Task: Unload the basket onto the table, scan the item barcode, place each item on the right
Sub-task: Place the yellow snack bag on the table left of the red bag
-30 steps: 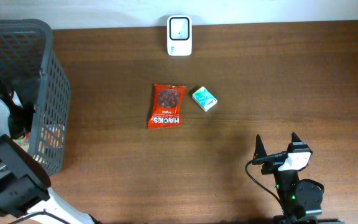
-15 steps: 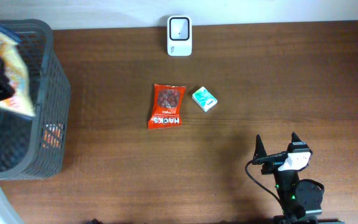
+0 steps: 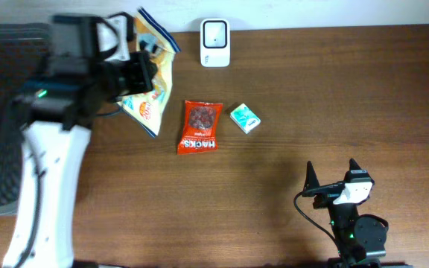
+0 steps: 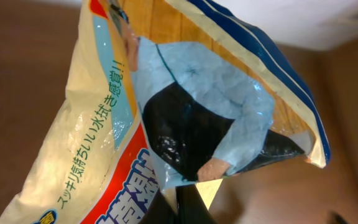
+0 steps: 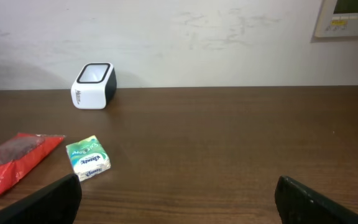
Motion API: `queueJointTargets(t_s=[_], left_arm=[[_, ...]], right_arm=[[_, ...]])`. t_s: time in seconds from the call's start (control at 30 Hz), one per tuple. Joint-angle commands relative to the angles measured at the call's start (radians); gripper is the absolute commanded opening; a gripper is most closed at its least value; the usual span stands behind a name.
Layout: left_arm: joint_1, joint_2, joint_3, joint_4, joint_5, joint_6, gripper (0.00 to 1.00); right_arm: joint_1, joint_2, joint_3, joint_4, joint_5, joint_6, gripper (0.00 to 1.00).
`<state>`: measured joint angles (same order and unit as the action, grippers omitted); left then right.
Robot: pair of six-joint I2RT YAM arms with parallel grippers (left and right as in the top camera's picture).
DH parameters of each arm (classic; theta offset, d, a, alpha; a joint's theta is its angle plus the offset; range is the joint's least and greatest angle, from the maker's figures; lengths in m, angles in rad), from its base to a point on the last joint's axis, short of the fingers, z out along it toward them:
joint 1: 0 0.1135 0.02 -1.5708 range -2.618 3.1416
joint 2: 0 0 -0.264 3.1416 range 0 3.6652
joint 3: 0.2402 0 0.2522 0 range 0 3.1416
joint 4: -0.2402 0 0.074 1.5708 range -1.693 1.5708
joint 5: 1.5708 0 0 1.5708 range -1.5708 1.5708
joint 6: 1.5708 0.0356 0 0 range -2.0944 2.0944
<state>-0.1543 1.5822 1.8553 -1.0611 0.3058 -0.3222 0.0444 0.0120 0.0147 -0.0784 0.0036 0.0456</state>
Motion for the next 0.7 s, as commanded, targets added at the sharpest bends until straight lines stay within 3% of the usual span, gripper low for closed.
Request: queueJointTargets(t_s=[0.0,0.17,0.37,0.47,0.53,0.57,0.6,0.63,0.67], left_arm=[[-0.105,0.128,0.01,-0.042,-0.319,-0.165,0.0],[-0.179,0.335,0.01,-0.085,-0.533,-0.361,0.0],[-0.181,0.531,0.01,-0.076,-0.612,-0.363,0.0],[-0.183,0.589,0.01,-0.079,-0.57,-0.362,0.0],[-0.185,0.596,0.01,-0.076,-0.516,-0.362,0.15],[-0.185,0.596,0.011,-0.077,-0.505,-0.362,0.38],[-0.185,0.594,0.022,-0.077,-0.504,-0.336,0.82],[-0.185,0.594,0.041,-0.078,-0.504,-0.292,0.99],[-0.182,0.594,0.087,-0.095,-0.505,-0.225,0.99]], right_arm=[[-0.006,-0.006,-0.009,-0.003,0.009,0.0,0.98],[-0.006,-0.006,-0.009,-0.003,0.009,0.0,0.98],[-0.006,-0.006,-0.009,-0.003,0.009,0.0,0.98],[-0.006,-0.006,-0.009,-0.003,0.009,0.0,0.98],[-0.006,-0.006,-0.009,-0.003,0.008,0.0,0.99],[-0.006,-0.006,-0.009,-0.003,0.008,0.0,0.98],[-0.006,-0.006,-0.009,-0.003,0.009,0.0,0.98],[-0.006,-0.006,-0.009,-0.003,0.009,0.0,0.99],[-0.006,-0.006,-0.009,-0.003,0.008,0.0,0.98]])
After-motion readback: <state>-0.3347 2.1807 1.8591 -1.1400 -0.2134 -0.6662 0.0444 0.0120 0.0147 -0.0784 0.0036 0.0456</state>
